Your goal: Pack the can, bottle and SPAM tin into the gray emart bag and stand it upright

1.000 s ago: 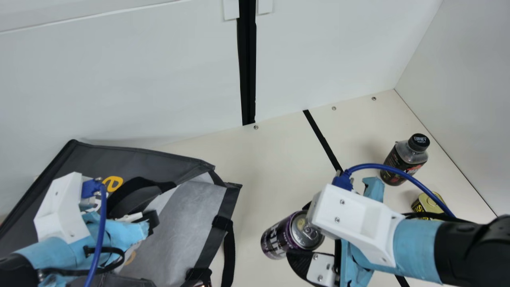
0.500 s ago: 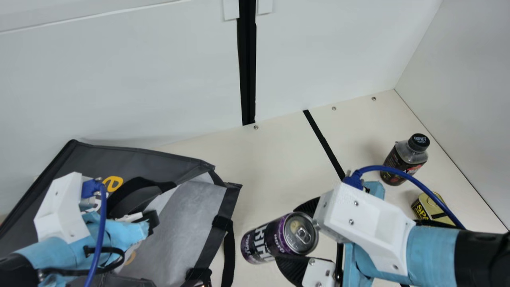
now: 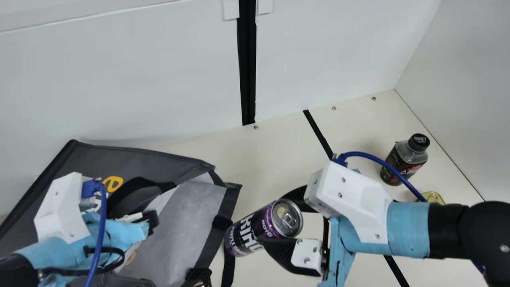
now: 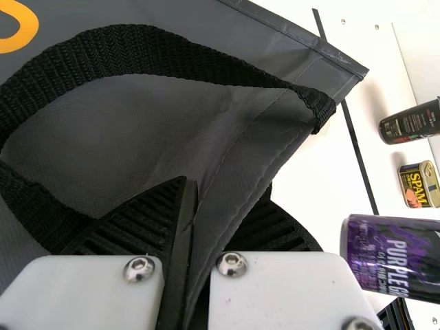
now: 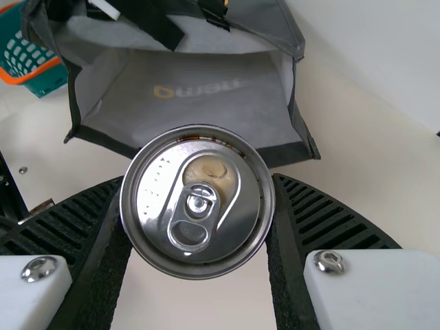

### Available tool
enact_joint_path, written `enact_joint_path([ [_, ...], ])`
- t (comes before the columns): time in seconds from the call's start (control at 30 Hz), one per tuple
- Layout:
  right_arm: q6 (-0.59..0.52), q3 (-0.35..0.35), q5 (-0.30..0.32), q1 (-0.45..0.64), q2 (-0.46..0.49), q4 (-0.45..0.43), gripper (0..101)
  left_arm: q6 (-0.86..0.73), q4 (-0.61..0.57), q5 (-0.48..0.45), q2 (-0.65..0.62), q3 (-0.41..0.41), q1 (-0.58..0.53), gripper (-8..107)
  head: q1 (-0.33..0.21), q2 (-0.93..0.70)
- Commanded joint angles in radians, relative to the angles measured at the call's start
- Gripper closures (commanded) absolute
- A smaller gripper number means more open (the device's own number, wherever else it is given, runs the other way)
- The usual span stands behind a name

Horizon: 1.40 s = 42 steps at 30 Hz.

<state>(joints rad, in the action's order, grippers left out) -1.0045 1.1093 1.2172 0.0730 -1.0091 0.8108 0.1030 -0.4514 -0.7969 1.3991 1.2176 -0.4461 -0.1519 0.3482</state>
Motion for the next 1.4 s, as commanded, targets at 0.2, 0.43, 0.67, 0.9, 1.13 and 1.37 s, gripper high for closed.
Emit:
enact_joint_path([
  [0.2, -0.065, -0.018, 0.003, 0.024, -0.050, 0.083, 101, 0.000, 0.000, 0.000, 0.000, 0.000, 0.000, 107, -0.023, 0.001],
  [0.43, -0.103, -0.038, -0.007, 0.027, -0.089, 0.125, 101, 0.000, 0.000, 0.000, 0.000, 0.000, 0.000, 107, -0.023, 0.001],
  [0.67, -0.112, -0.068, -0.076, -0.034, -0.131, 0.149, 101, 0.000, 0.000, 0.000, 0.000, 0.000, 0.000, 107, -0.023, 0.001],
  [0.9, -0.117, -0.088, -0.154, -0.102, -0.177, 0.177, 101, 0.000, 0.000, 0.000, 0.000, 0.000, 0.000, 107, -0.023, 0.001],
  [1.13, -0.134, -0.097, -0.231, -0.168, -0.230, 0.206, 101, 0.000, 0.000, 0.000, 0.000, 0.000, 0.000, 107, -0.023, 0.001],
  [1.37, -0.165, -0.095, -0.298, -0.221, -0.292, 0.241, 101, 0.000, 0.000, 0.000, 0.000, 0.000, 0.000, 107, -0.023, 0.001],
])
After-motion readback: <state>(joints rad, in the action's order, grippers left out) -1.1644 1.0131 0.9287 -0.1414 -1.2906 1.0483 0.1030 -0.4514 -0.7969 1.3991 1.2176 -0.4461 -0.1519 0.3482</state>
